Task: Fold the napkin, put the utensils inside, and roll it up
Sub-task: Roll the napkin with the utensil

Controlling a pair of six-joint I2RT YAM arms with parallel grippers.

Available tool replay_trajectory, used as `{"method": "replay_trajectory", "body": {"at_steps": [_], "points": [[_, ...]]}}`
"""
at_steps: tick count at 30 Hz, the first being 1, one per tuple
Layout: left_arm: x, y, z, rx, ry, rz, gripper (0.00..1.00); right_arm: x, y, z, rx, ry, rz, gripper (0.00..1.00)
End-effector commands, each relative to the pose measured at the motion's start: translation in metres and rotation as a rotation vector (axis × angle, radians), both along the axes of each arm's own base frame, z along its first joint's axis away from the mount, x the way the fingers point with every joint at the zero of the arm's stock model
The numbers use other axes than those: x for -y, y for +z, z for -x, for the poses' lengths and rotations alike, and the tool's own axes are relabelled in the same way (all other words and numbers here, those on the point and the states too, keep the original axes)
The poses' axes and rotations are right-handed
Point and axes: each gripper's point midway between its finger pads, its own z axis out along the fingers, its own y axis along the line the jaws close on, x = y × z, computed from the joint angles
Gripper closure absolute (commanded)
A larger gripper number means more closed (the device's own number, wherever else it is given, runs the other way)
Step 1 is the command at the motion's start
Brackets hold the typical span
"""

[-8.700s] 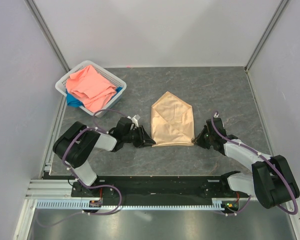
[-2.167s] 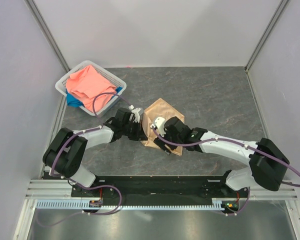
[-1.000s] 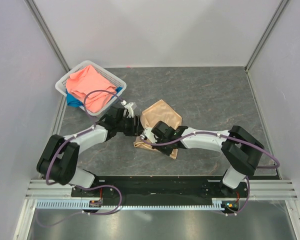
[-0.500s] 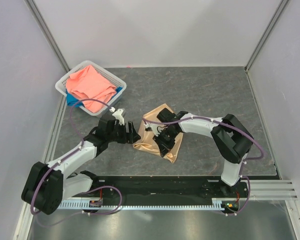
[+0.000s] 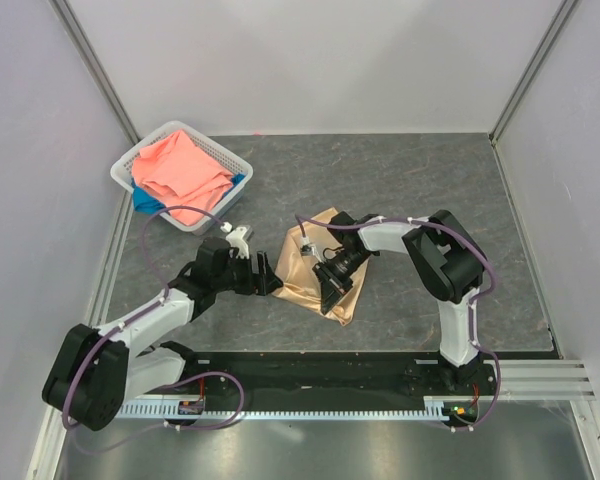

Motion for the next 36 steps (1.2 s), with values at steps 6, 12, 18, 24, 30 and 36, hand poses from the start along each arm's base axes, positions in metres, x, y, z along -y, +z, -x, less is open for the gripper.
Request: {"method": "replay_trajectory", "body": {"at_steps": [6, 12, 18, 24, 30, 36], "points": [[0.012, 0.006, -0.007, 0.039, -0.04, 0.057, 0.18, -0.004, -0.002, -0.006, -0.043, 0.005, -0.08, 0.95], [0.013, 0.002, -0.008, 0.03, -0.038, 0.059, 0.22, -0.003, -0.001, -0.01, -0.043, -0.004, -0.086, 0.96], [0.014, -0.011, -0.014, -0.022, -0.031, 0.027, 0.28, -0.003, 0.0, -0.009, -0.052, -0.006, -0.091, 0.96], [0.014, -0.015, -0.021, -0.024, -0.025, 0.005, 0.32, -0.003, 0.0, -0.009, -0.055, -0.007, -0.094, 0.96], [0.016, -0.024, -0.026, -0.031, -0.036, -0.01, 0.36, -0.003, -0.002, -0.008, -0.059, -0.006, -0.091, 0.96], [0.017, -0.029, -0.028, -0.051, -0.039, -0.02, 0.48, -0.002, -0.003, -0.008, -0.066, -0.009, -0.089, 0.97]]}}
